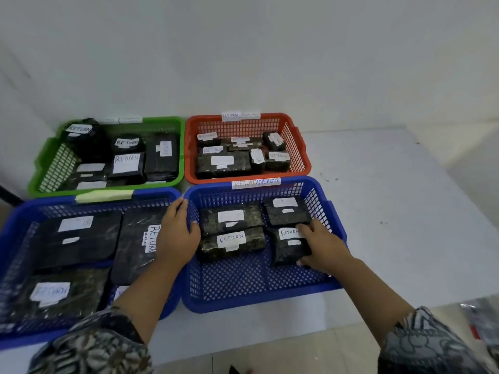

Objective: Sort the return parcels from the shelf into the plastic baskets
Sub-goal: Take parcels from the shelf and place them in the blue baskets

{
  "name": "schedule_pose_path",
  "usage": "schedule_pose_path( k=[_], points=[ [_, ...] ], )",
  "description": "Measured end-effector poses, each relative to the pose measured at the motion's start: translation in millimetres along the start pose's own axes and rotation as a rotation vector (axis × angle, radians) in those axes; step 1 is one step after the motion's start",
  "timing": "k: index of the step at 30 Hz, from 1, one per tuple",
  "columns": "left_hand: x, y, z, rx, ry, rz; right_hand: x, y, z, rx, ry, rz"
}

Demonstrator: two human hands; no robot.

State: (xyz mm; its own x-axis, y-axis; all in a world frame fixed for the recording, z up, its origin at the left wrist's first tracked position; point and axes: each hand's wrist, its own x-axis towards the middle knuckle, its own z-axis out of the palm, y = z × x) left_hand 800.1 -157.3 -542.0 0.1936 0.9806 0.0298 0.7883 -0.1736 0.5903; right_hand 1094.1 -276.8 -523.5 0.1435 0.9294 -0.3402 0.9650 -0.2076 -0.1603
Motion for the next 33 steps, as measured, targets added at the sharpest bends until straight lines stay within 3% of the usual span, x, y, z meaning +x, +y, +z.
schedule_pose_path(
  k=[15,21,23,27,33],
  points=[
    [1.7,1.3,-4.3,0.151,-0.012,0.049,-8.5,-5.6,15.2,0.007,0.057,0.08],
    [12.2,-0.1,-18.8,0.221,-0.249,0.0,-13.9,-15.6,5.2,-0.016,0.066,0.184],
    [13.6,-2.1,-30.1,0.155,-0.293,-0.015,-21.6,-22.6,4.7,0.016,0.118,0.223],
    [0.4,-17.1,-55.7,0.186,-0.212,0.065,-42.6,-46.7,9.3,0.003,0.307,0.249],
    [-39.3,-64.0,-107.1,0.208,-0.094,0.138,-58.8,-121.9,14.9,0.112,0.528,0.101]
  ],
)
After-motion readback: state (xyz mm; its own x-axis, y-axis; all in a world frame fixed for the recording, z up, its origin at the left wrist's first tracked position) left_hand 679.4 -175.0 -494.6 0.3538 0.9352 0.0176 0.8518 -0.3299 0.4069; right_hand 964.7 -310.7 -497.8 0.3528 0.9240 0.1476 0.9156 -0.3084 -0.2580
